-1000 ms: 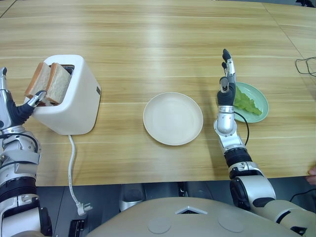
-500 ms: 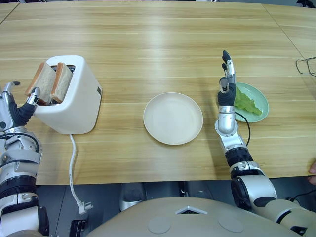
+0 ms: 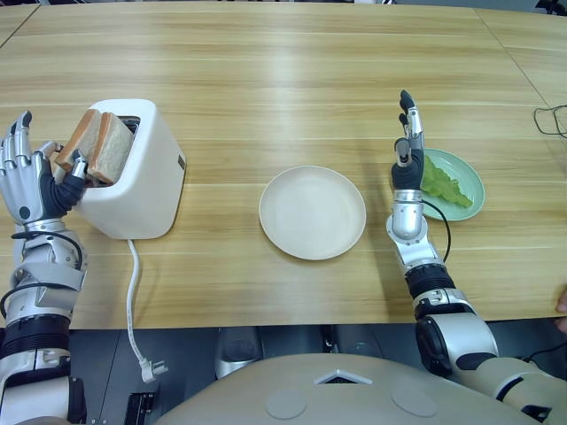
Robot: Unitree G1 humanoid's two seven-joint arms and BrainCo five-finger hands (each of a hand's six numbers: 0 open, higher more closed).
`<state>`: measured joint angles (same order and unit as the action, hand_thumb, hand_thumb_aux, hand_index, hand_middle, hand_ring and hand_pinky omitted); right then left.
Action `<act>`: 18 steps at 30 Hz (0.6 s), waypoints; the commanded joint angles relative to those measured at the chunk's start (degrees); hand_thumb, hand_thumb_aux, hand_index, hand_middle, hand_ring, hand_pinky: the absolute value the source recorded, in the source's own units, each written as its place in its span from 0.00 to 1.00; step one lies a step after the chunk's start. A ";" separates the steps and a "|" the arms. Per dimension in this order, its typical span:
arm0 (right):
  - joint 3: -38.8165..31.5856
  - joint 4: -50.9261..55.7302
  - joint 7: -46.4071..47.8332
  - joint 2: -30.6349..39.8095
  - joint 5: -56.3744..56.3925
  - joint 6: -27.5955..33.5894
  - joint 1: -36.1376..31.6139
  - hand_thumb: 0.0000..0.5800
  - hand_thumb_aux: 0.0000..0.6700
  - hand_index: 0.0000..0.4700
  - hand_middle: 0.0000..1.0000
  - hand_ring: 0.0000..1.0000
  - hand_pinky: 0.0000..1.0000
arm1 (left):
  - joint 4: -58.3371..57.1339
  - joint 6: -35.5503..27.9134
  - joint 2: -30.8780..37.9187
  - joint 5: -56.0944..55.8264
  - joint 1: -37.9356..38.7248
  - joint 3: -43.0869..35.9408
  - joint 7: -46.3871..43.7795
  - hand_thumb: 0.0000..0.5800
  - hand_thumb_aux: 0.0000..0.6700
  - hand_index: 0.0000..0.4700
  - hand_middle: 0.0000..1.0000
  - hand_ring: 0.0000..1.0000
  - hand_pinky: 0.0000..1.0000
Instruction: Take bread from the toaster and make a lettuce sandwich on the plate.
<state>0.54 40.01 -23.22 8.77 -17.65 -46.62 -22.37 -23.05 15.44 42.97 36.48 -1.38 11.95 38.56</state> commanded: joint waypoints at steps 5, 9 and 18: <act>-0.14 1.89 -0.58 -0.56 -0.12 0.36 -0.97 0.00 0.00 0.00 0.00 0.00 0.00 | -0.13 -2.58 -1.44 -2.58 -2.06 0.39 -1.81 1.00 1.00 0.98 1.00 1.00 1.00; 0.01 2.73 -1.04 -0.70 -0.07 0.42 -1.35 0.00 0.00 0.00 0.00 0.00 0.00 | -1.94 -2.26 -1.83 -3.51 -3.47 0.32 -1.04 1.00 1.00 0.98 1.00 1.00 1.00; 0.27 4.66 -2.58 -1.07 0.03 0.83 -2.19 0.00 0.00 0.00 0.00 0.00 0.00 | 8.67 4.85 -4.86 -10.47 -4.31 11.55 9.36 1.00 1.00 0.98 1.00 1.00 1.00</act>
<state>0.55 43.01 -25.29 7.71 -17.72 -46.43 -24.13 -18.82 17.34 38.98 29.16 -5.39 19.48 45.30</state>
